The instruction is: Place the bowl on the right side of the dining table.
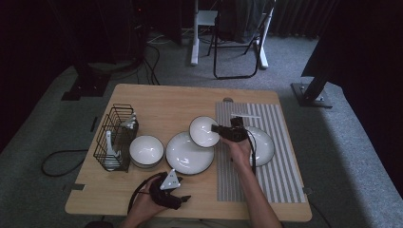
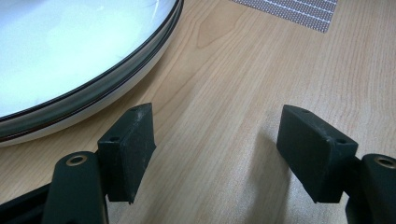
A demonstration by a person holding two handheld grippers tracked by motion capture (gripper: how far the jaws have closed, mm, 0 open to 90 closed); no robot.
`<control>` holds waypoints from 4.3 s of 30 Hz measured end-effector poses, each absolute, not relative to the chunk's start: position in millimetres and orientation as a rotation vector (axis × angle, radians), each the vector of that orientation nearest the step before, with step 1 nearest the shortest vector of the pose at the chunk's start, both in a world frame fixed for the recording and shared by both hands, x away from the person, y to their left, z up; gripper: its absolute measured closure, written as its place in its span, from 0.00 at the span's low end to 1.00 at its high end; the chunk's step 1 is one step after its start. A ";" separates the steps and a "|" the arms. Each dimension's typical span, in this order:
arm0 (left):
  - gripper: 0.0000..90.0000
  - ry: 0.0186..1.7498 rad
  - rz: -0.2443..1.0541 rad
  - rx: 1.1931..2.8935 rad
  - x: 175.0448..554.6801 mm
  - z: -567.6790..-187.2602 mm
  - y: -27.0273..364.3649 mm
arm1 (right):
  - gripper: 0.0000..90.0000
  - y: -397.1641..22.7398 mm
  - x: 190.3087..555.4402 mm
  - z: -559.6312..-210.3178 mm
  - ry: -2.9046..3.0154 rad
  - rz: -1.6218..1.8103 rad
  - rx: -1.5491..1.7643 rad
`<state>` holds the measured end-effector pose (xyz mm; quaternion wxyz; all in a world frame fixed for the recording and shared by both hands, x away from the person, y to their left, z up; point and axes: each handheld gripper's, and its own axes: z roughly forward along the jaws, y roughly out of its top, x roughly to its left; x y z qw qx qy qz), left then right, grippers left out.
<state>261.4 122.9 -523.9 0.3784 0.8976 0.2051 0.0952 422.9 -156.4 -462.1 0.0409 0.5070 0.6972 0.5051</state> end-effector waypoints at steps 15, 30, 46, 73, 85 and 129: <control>0.32 0.525 0.242 2.293 261.4 -523.9 122.8 | 0.90 -185.3 420.4 -469.3 2.072 1.538 1.625; 0.32 0.524 0.243 2.294 261.5 -523.9 122.8 | 0.90 -218.5 415.5 -473.7 2.000 1.506 1.685; 0.32 0.524 0.243 2.294 261.5 -523.9 122.9 | 0.90 -262.5 406.7 -480.7 1.923 1.418 1.755; 0.32 0.524 0.243 2.294 261.5 -523.9 122.8 | 0.90 -319.2 382.7 -490.7 1.835 1.237 1.824; 0.32 0.524 0.243 2.294 261.5 -523.9 122.8 | 0.90 -314.2 386.5 -490.2 1.838 1.167 1.814; 0.32 0.524 0.243 2.294 261.6 -523.9 122.7 | 0.88 -308.8 386.9 -493.2 1.840 1.185 1.815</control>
